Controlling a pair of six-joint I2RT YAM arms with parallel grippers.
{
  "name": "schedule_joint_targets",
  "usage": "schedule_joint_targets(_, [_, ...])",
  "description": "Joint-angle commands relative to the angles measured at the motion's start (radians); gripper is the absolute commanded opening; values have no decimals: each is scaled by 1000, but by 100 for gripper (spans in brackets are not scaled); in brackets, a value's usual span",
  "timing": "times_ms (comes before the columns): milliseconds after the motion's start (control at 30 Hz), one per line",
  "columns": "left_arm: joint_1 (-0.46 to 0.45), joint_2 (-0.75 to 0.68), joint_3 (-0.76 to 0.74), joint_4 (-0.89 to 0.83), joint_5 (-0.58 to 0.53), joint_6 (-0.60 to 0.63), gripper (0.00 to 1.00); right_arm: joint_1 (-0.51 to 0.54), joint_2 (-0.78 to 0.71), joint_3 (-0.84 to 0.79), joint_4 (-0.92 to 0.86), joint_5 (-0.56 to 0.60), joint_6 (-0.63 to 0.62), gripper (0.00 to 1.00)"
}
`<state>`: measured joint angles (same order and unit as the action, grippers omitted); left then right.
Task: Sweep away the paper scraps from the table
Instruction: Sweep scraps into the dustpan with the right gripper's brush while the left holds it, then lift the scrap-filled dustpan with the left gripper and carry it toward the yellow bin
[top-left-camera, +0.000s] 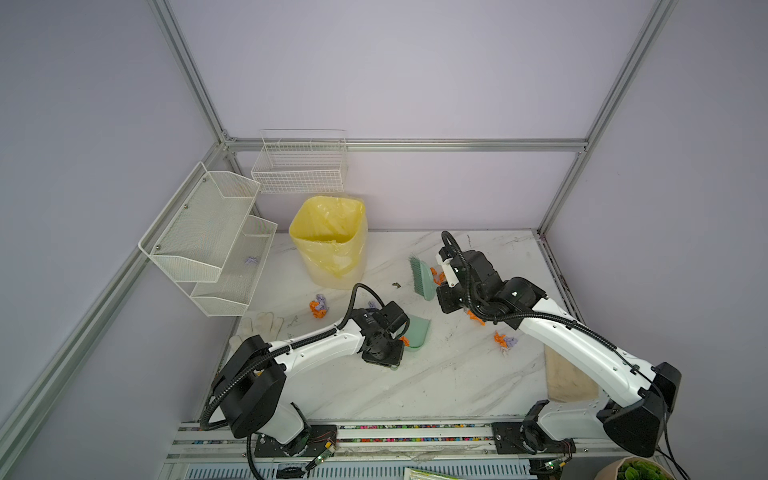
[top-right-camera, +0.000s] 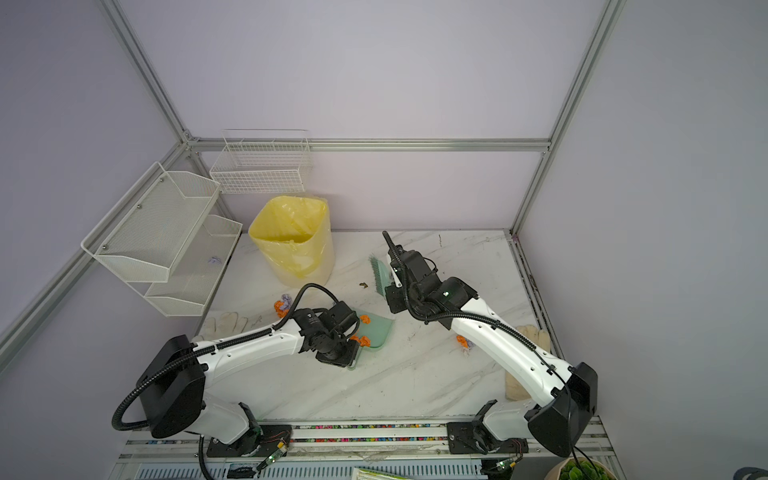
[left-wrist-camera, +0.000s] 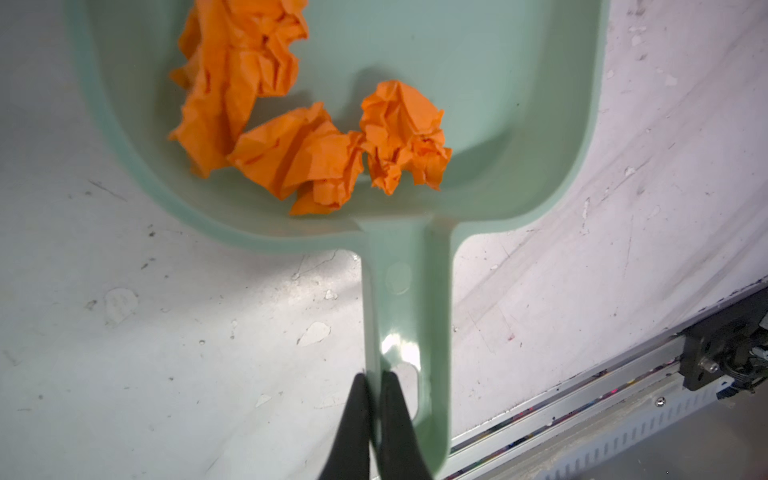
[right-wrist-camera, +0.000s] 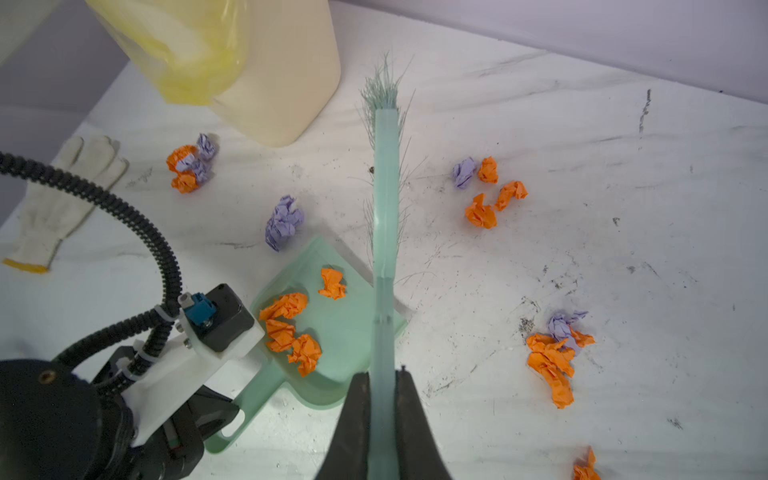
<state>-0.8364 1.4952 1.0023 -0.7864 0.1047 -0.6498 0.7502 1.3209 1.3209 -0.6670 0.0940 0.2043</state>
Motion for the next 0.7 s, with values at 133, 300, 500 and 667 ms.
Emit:
schedule_joint_targets(133, [0,-109,13,69,-58,23,0,-6,-40,-18,73,24,89,0])
schedule_joint_targets(300, [0,-160,36,62,-85,27,0,-17,-62,-26,69,61,111,0])
schedule_joint_targets(500, [1,-162,154,-48,-167,57,0,-128,-65,-37,70,20,124,0])
schedule_joint_targets(667, [0,-125,266,-119,-205,72,0,-163,-34,-29,74,46,102,0])
